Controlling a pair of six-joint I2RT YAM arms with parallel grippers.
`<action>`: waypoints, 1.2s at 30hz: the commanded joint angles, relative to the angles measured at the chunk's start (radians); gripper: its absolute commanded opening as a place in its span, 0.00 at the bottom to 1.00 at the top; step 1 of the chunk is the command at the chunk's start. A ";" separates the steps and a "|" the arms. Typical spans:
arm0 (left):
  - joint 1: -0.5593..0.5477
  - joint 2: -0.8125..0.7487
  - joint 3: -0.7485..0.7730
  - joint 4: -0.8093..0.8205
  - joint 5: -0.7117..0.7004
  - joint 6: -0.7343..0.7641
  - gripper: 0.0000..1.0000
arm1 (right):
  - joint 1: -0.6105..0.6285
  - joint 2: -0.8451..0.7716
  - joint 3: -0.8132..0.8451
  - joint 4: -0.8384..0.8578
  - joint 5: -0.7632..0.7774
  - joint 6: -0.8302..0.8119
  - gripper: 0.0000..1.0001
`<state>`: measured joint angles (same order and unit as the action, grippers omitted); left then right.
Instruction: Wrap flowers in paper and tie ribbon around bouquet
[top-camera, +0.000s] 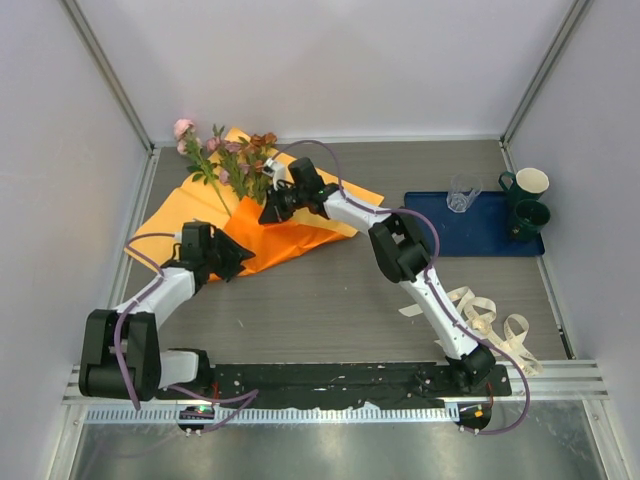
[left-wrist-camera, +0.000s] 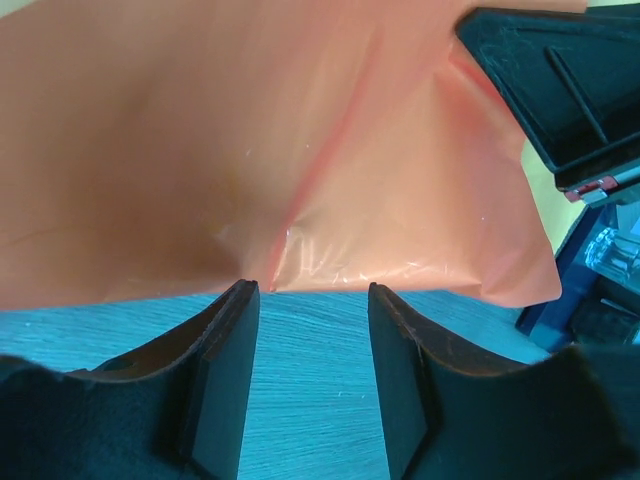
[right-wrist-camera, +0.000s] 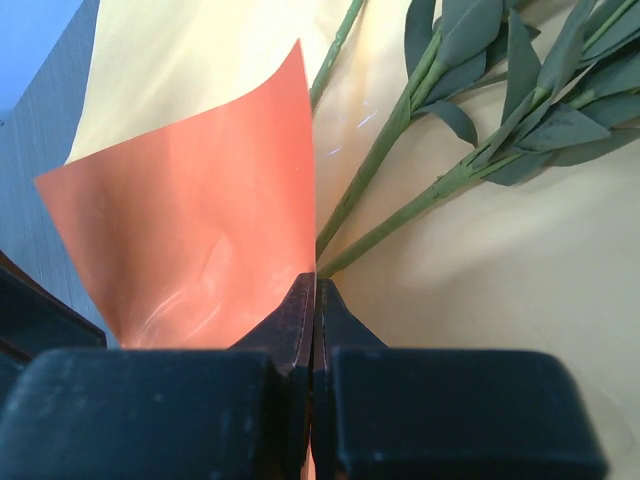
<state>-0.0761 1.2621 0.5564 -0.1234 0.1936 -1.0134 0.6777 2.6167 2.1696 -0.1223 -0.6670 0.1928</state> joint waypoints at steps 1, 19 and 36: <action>0.013 0.025 0.031 0.059 -0.032 0.003 0.49 | 0.002 0.002 0.071 0.023 0.004 -0.027 0.00; 0.036 0.236 0.059 -0.064 -0.120 -0.062 0.13 | 0.017 0.049 0.145 0.020 0.040 0.069 0.12; 0.039 0.221 0.024 -0.096 -0.126 -0.071 0.09 | 0.025 -0.443 -0.132 -0.387 0.526 0.019 0.67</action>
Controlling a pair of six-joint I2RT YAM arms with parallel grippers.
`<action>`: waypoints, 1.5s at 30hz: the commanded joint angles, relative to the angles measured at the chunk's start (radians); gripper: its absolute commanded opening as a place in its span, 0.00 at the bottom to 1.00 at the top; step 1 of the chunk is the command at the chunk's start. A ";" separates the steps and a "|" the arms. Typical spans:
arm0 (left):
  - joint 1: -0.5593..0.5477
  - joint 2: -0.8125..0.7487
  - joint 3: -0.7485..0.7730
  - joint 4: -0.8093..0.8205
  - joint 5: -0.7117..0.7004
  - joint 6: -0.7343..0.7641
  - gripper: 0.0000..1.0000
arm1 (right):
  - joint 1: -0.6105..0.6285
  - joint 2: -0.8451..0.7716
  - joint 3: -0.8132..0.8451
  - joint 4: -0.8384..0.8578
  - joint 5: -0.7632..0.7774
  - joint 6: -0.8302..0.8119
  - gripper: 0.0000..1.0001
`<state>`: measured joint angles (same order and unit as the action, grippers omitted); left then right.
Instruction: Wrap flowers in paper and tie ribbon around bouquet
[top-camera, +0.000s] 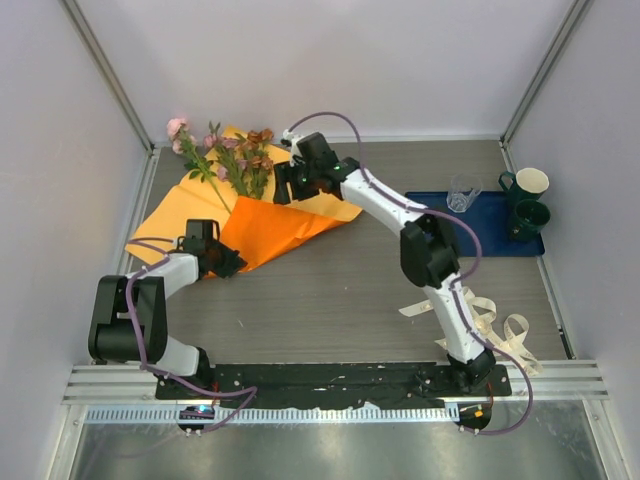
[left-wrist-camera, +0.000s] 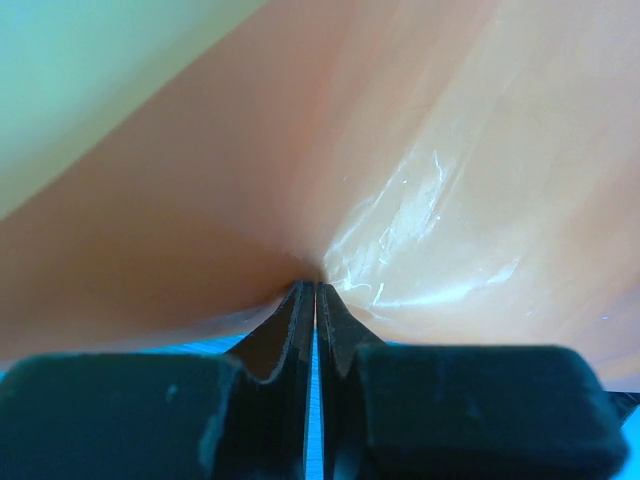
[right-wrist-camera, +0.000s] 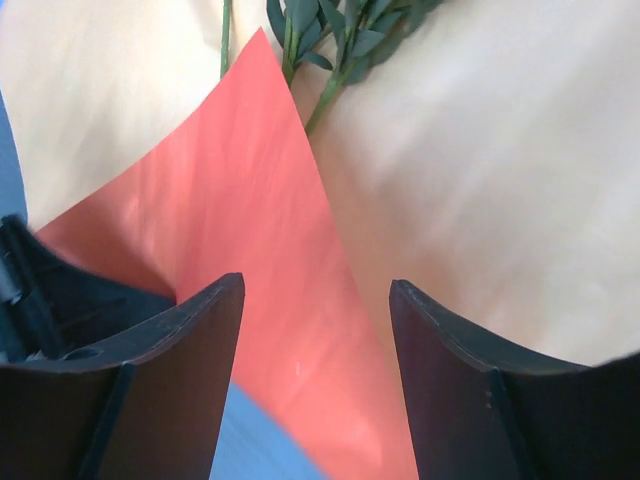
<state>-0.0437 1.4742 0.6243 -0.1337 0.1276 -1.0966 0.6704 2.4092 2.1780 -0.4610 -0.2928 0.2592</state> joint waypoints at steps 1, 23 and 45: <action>0.005 0.006 -0.055 -0.081 -0.062 0.011 0.09 | 0.044 -0.258 -0.177 -0.042 0.155 -0.046 0.67; 0.010 0.024 -0.055 -0.116 -0.063 -0.028 0.03 | 0.086 -0.156 -0.604 0.562 -0.166 0.163 0.00; 0.033 0.003 -0.074 -0.126 -0.060 -0.023 0.00 | -0.114 -0.337 -0.801 0.426 -0.101 -0.017 0.04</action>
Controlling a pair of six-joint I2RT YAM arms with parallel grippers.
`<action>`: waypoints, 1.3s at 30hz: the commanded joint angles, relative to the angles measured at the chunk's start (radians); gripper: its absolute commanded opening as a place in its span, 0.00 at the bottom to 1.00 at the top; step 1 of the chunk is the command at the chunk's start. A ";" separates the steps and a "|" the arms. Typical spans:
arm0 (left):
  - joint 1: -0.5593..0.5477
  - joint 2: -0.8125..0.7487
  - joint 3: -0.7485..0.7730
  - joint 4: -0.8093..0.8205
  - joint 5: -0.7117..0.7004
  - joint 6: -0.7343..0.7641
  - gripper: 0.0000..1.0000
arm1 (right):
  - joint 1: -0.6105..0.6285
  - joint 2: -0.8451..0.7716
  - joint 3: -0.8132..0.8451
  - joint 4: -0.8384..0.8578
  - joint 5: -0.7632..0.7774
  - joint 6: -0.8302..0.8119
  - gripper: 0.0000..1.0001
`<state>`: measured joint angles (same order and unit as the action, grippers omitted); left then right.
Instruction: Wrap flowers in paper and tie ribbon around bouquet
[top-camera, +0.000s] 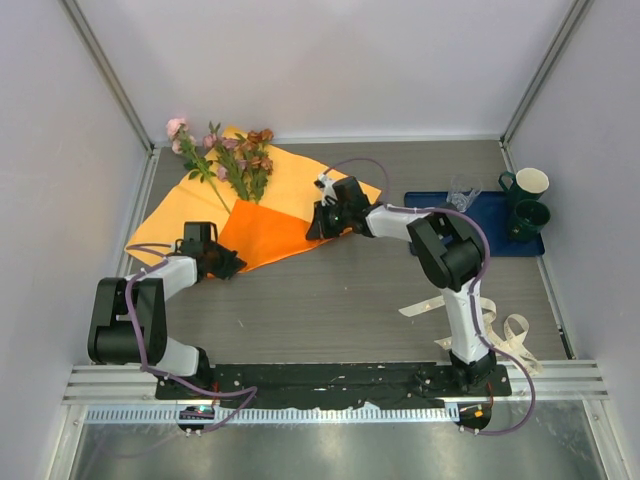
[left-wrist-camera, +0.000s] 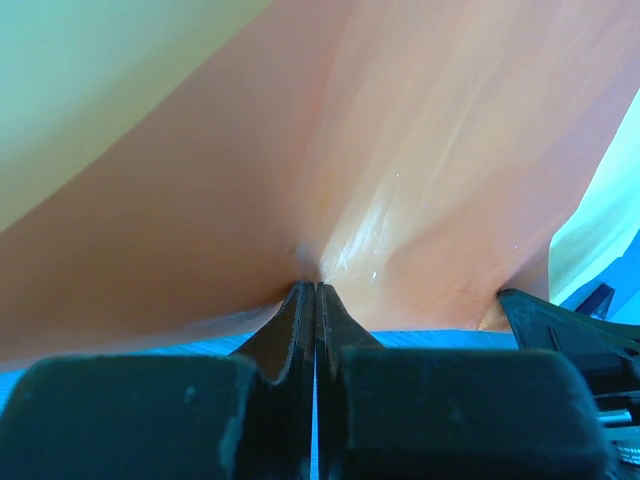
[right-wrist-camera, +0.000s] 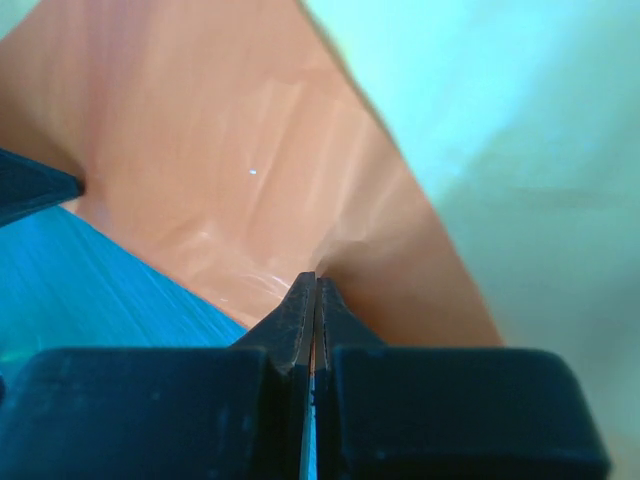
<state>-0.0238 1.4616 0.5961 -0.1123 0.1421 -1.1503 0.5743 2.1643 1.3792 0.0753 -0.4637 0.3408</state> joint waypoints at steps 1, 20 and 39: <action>0.013 0.016 -0.045 -0.145 -0.075 0.032 0.00 | -0.017 -0.107 -0.011 -0.121 0.076 -0.102 0.11; 0.013 -0.009 -0.078 -0.121 -0.058 0.023 0.00 | 0.119 -0.116 -0.030 0.078 -0.041 0.126 0.20; 0.064 -0.102 -0.084 -0.151 -0.036 0.049 0.04 | 0.131 -0.009 0.009 0.052 0.004 0.152 0.00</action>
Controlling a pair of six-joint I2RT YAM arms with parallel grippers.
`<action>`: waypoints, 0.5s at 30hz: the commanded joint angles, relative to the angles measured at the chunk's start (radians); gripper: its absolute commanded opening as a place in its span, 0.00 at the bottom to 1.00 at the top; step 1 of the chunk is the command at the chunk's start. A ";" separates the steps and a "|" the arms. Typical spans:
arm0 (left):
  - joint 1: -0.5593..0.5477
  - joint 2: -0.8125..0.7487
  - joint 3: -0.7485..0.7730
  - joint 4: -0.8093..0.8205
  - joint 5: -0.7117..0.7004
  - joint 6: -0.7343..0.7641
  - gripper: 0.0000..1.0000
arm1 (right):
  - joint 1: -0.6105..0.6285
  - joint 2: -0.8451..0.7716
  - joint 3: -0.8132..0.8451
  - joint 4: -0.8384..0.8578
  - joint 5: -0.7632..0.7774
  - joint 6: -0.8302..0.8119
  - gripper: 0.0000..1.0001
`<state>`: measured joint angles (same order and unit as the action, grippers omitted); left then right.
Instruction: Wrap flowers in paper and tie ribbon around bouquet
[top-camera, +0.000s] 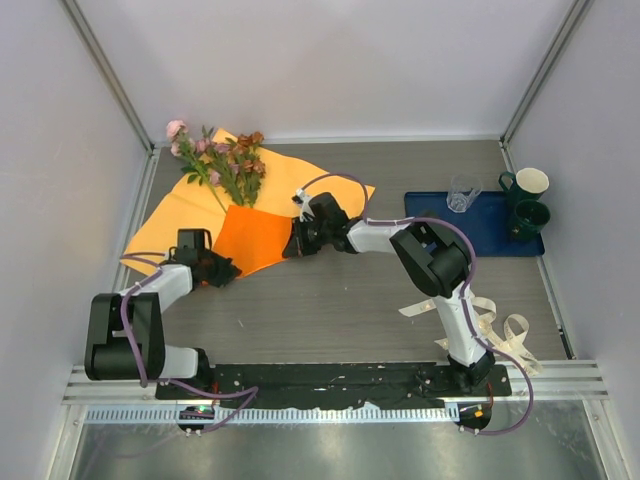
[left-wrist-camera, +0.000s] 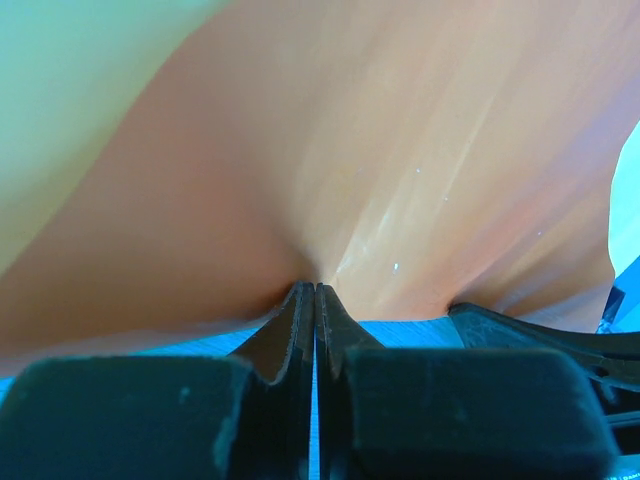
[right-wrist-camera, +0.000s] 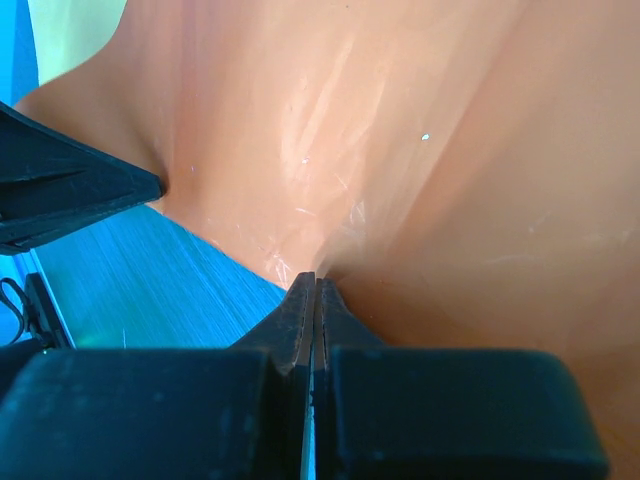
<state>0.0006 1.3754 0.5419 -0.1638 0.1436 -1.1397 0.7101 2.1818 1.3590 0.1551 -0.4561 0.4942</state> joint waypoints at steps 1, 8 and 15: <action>0.044 -0.025 -0.031 -0.102 -0.042 0.040 0.04 | -0.003 -0.034 0.040 -0.022 -0.016 0.003 0.00; 0.052 -0.048 -0.040 -0.128 -0.067 0.040 0.04 | 0.005 0.004 0.117 -0.023 0.000 0.007 0.00; 0.097 -0.096 -0.066 -0.184 -0.091 0.058 0.04 | -0.011 0.087 0.123 -0.063 0.062 0.000 0.00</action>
<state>0.0612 1.3098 0.5148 -0.2298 0.1230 -1.1221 0.7090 2.2223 1.4784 0.1181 -0.4335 0.4999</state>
